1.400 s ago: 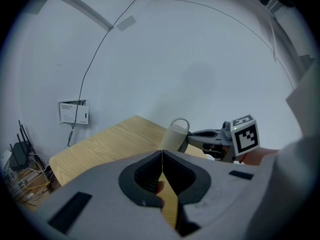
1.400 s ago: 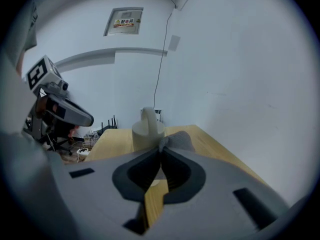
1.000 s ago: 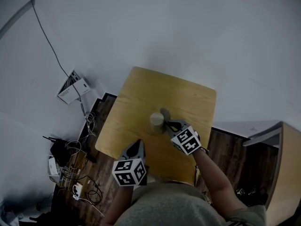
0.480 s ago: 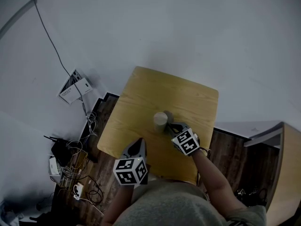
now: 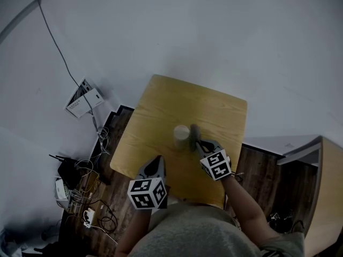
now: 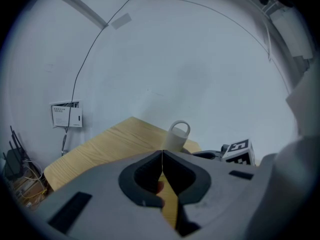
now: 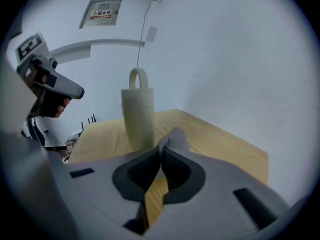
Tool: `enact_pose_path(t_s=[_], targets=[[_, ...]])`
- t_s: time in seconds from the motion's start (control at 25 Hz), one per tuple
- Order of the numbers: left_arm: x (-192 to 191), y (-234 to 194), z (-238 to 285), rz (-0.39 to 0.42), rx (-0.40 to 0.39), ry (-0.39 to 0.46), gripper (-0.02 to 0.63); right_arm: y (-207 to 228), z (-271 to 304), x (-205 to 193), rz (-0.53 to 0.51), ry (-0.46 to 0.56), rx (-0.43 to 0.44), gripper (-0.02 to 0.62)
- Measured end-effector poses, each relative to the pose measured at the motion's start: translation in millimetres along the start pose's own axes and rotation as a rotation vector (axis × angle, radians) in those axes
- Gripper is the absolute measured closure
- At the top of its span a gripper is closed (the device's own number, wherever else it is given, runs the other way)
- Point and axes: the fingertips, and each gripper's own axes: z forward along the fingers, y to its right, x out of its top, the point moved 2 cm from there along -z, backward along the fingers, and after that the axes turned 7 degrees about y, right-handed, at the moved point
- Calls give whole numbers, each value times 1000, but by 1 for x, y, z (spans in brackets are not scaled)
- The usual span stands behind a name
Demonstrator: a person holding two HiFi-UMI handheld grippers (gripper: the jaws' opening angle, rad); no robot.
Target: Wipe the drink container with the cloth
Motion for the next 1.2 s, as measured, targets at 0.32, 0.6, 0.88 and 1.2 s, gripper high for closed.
enact_pose_path(t_s=[0.32,0.6,0.88,1.2], targets=[[-3,7,-2,3,-5,1,604,1,-42,39,9,132,-48,588],[-6,15,-3,1,-7,8,604,-12,-78,81,-11,254,-21,588],[-8,19,-3,-5,0,12,604,-27,-84,94,-16,294,36,588],[-9,20,-4,-11,14,16,603,-57,-66,95,-75,284,167,588]])
